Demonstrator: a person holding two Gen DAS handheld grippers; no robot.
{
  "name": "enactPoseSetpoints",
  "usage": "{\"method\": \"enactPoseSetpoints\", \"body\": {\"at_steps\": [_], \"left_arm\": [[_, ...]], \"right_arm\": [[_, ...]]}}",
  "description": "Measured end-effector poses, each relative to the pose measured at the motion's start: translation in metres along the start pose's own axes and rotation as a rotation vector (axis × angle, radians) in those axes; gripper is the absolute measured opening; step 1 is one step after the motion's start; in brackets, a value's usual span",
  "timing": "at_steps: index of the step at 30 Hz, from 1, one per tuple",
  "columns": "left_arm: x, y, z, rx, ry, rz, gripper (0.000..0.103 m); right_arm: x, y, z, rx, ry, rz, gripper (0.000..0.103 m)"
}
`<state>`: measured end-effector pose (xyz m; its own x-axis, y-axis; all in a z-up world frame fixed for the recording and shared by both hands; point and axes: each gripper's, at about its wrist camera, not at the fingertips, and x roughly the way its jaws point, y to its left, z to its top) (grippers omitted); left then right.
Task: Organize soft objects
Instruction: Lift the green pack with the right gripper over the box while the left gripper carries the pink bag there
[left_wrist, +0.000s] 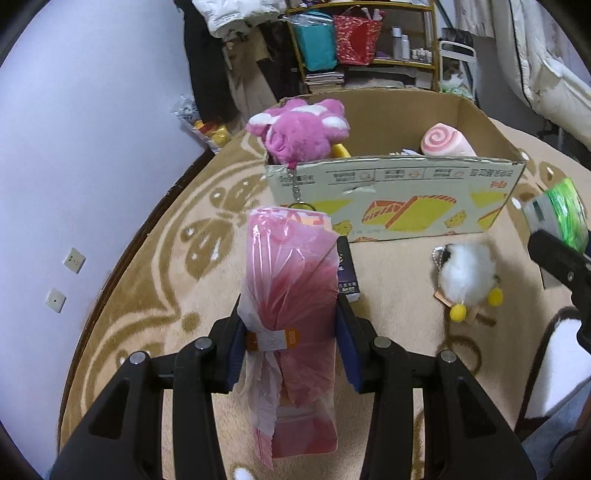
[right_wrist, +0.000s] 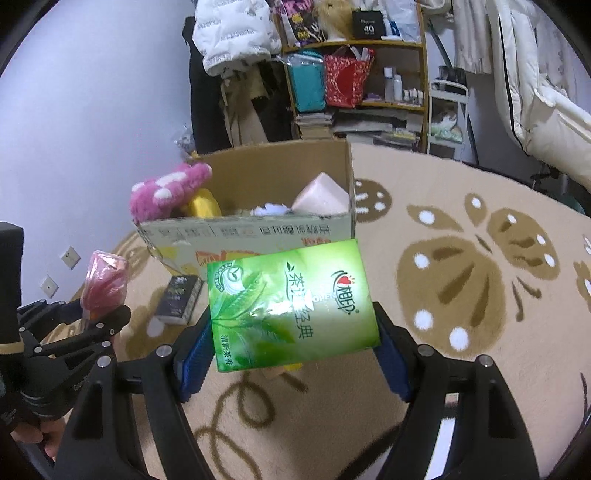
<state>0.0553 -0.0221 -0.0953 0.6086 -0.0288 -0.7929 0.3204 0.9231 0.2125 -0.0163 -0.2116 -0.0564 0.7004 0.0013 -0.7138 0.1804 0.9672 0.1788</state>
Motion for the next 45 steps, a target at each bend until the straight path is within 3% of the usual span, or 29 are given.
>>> {"method": "enactPoseSetpoints", "body": {"at_steps": [5,10,16,23,30,37,45], "left_arm": [[0.001,0.008,0.004,-0.029,-0.009,0.022,0.042],[-0.012,0.014,0.015,-0.046,-0.073,0.050,0.042],[-0.026,0.026,0.029,-0.108,-0.134,0.029,0.042],[-0.040,0.025,0.048,-0.110,-0.256,0.117,0.042],[-0.053,0.020,0.073,-0.112,-0.377,0.101,0.042],[-0.049,0.014,0.098,-0.095,-0.404,0.097,0.042],[-0.024,0.008,0.130,-0.081,-0.395,0.093,0.042]], "right_arm": [[-0.006,0.007,0.004,-0.039,-0.051,-0.012,0.081],[-0.007,0.009,0.008,-0.058,-0.080,-0.013,0.081],[-0.009,0.011,0.015,-0.054,-0.121,0.007,0.081],[-0.005,0.011,0.023,-0.045,-0.151,0.025,0.081],[-0.016,0.003,0.039,-0.028,-0.226,0.035,0.081],[-0.022,-0.002,0.059,-0.004,-0.295,0.061,0.081],[-0.009,0.003,0.073,-0.056,-0.320,0.024,0.081]]}}
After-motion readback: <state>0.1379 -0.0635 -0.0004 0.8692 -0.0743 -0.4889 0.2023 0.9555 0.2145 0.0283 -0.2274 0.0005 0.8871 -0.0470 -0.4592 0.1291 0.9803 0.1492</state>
